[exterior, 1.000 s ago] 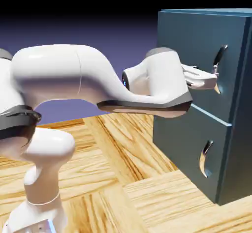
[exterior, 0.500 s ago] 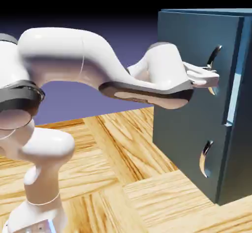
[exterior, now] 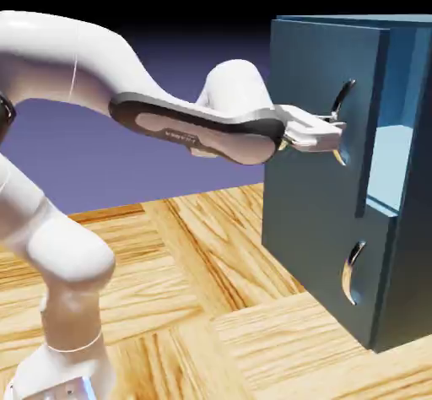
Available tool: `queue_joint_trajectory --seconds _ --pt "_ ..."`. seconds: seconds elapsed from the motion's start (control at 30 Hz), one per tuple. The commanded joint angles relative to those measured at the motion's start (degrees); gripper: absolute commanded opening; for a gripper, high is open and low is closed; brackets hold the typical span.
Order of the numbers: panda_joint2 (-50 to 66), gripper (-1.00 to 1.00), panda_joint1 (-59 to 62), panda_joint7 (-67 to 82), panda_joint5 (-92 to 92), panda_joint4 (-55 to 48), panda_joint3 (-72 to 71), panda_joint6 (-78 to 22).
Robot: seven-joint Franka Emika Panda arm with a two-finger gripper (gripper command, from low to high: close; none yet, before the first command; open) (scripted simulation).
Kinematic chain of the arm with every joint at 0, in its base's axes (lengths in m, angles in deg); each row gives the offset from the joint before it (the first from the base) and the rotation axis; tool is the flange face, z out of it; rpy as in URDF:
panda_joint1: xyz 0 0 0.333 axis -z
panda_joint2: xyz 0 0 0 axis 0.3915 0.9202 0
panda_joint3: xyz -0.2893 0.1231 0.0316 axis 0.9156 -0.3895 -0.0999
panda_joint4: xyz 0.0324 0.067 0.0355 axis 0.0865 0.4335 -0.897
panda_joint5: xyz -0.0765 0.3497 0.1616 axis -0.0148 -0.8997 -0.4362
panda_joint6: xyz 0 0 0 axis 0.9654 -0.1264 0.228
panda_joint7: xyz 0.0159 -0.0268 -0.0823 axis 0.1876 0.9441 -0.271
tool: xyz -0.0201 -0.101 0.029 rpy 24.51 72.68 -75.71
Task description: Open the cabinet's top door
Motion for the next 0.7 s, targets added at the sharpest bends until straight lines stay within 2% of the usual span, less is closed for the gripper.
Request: queue_joint_trajectory --seconds 0.0,0.17,0.37,0.47,0.67 --pt "0.0 -1.0 2.1 -0.9 0.1 0.4 -1.9 0.1" --pt "-2.1 -1.0 12.4 -2.2 -3.3 3.7 -11.5 0.5" --pt "-10.1 -1.0 24.2 6.0 -17.7 10.9 -22.4 1.0" --pt "-13.5 -1.0 24.3 13.1 -25.1 13.8 -22.9 0.0" --pt "-22.5 -1.0 34.3 20.7 -40.1 19.5 -32.5 2.8"
